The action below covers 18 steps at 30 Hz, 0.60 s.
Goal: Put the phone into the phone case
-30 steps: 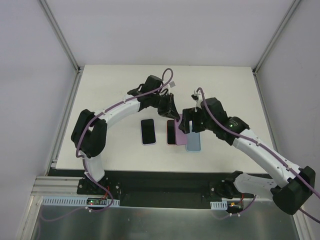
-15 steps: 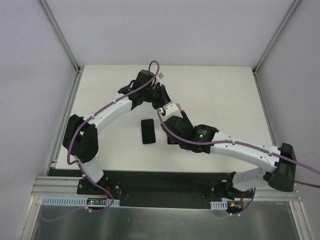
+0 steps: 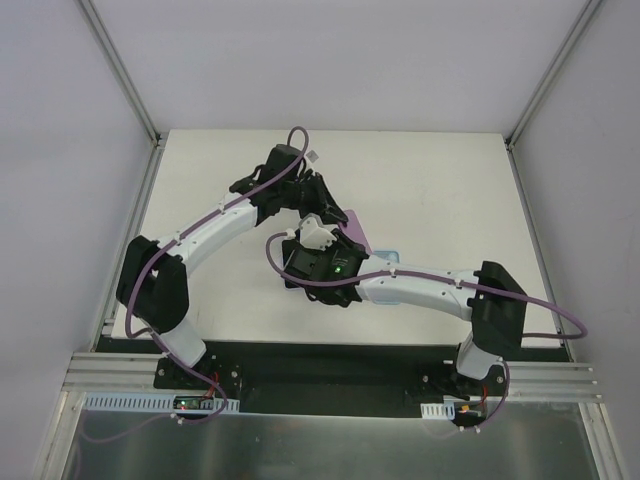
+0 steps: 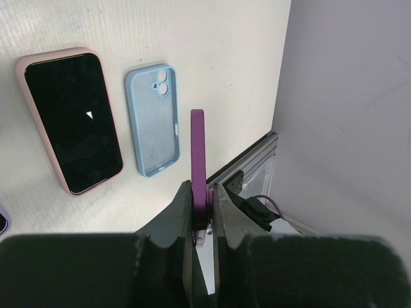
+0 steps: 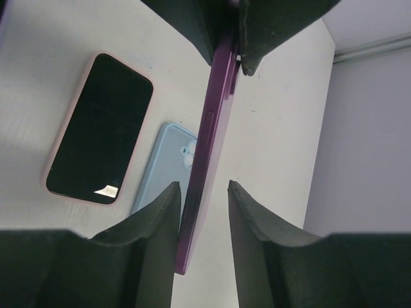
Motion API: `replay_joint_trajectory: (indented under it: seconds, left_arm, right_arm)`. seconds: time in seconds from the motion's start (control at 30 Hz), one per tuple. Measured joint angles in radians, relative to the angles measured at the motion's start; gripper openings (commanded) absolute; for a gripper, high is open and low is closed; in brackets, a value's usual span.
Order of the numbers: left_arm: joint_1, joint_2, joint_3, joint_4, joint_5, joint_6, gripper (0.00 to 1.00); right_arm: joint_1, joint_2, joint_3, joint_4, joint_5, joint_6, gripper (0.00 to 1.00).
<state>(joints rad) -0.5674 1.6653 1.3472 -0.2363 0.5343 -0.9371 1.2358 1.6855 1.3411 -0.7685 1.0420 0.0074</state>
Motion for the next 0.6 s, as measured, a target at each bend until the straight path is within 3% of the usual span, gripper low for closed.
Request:
replay_joint_trajectory:
  seconds: [0.13,0.27,0.47,0.5,0.53,0.6]
  left_arm:
    - [0.005,-0.019,-0.002,0.001,-0.008,-0.016,0.00]
    - [0.006,-0.022,-0.003,0.003,-0.014,-0.035,0.00]
    - [0.013,-0.022,-0.006,-0.010,-0.016,-0.051,0.32]
    - [0.013,-0.022,-0.006,-0.010,-0.014,-0.043,0.48]
    - [0.013,-0.023,-0.006,-0.008,-0.013,-0.038,0.56]
    - [0.013,-0.026,-0.006,-0.005,-0.013,-0.021,0.66]
  right_arm:
    - [0.003,0.022,0.019,-0.040,0.042,0.030,0.24]
    - [0.010,0.037,0.024,-0.055,0.070,0.049,0.05]
    - [0.014,0.044,0.024,-0.063,0.112,0.057,0.01]
    - [0.015,0.044,0.023,-0.063,0.110,0.055,0.01]
    - [0.015,0.044,0.022,-0.061,0.108,0.054,0.01]
    - [0.018,0.044,0.018,-0.060,0.103,0.055,0.01]
